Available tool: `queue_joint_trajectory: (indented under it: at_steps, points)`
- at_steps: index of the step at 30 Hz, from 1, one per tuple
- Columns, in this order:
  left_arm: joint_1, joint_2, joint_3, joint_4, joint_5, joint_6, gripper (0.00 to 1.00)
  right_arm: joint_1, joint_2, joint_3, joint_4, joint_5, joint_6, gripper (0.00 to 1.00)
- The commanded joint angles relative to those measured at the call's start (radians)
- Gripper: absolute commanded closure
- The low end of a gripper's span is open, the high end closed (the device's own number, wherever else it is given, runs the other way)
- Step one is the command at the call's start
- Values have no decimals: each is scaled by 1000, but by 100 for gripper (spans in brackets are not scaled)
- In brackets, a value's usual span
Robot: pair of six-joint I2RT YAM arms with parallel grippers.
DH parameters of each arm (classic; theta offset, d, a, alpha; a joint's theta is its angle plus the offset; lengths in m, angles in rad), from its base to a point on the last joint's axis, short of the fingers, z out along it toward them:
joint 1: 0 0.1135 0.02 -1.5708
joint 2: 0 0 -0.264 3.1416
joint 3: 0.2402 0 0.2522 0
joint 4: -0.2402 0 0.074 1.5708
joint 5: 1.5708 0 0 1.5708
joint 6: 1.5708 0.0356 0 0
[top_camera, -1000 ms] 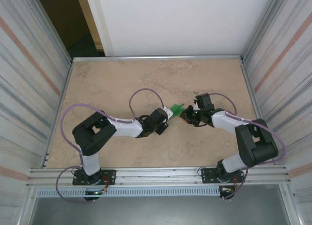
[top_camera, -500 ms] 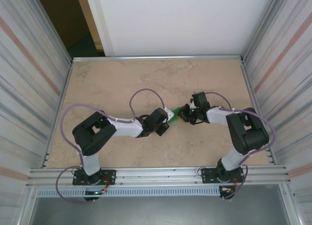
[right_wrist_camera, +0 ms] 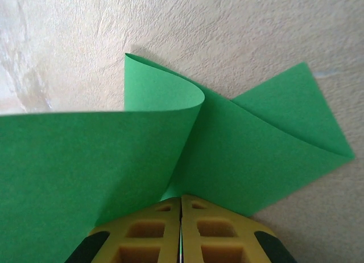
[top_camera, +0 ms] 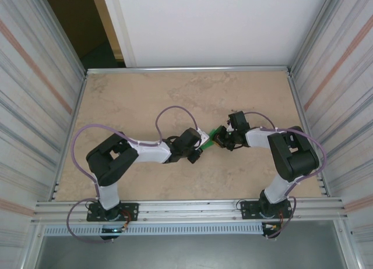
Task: Fold a paper plane with a square sheet of paper (pick it up from the middle)
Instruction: Fold the wing for the fifth time at the center of the table.
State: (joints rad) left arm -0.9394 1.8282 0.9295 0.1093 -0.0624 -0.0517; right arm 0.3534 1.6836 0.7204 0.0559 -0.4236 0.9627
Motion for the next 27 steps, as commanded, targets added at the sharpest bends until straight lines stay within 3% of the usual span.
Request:
queue_joint_trajectory:
  at_steps: [1,4,12,19,27]
  points:
    - [15,-61,5,-21,96,-22,78,-3,23,8,-43,28,-18,92]
    - [32,-101,-12,4,148,-40,72,-5,33,9,-48,28,-25,92]
    - [39,-100,-34,58,219,4,73,-8,42,12,-51,26,-30,93]
    - [39,-49,-32,71,230,26,71,-9,44,13,-47,23,-27,93]
    - [37,-39,-51,82,204,49,61,-11,50,13,-41,16,-20,93]
